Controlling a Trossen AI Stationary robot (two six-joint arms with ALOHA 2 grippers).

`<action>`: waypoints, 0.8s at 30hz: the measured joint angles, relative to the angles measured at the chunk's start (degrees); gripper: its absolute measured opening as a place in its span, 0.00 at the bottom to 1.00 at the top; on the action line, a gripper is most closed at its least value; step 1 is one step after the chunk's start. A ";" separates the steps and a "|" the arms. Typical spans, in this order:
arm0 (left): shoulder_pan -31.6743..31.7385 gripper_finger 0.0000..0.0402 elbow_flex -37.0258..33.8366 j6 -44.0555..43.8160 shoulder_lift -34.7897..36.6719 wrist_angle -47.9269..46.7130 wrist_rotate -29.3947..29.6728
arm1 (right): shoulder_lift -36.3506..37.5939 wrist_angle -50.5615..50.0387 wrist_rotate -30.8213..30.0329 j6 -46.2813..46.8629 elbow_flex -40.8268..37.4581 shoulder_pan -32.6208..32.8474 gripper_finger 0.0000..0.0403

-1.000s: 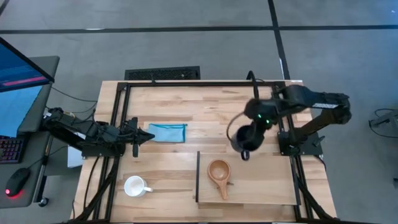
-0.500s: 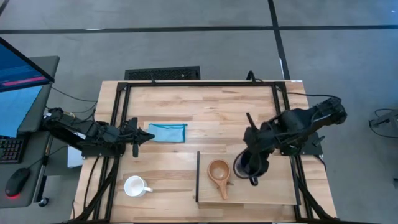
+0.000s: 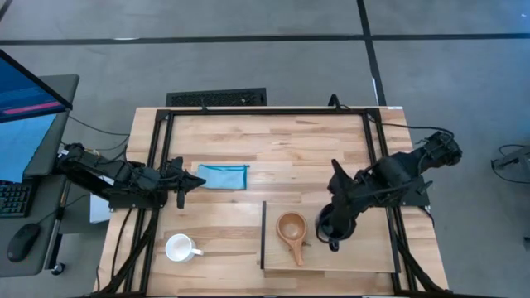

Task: Stack small to large cups/mugs on shelf
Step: Put the black mug on the shelf

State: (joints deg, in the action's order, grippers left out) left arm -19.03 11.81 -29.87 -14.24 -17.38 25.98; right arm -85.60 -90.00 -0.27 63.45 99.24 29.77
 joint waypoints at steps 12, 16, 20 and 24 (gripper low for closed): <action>0.00 0.00 0.00 0.07 0.00 -0.27 0.04 | -6.45 0.75 1.86 0.17 -0.02 0.57 0.07; -0.02 0.00 0.00 0.04 -0.02 -0.27 -0.08 | -7.79 0.79 1.88 0.05 -0.02 0.69 0.07; 0.00 0.00 0.00 0.07 0.00 -0.27 -0.11 | -8.32 1.28 1.89 0.06 -0.02 0.99 0.07; -0.01 0.00 0.00 0.04 -0.01 -0.27 -0.31 | -8.52 1.72 2.09 0.12 0.00 1.25 0.07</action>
State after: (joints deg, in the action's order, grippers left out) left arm -19.04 11.81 -29.82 -14.25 -17.65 25.67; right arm -94.12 -88.28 1.82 63.57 99.24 31.02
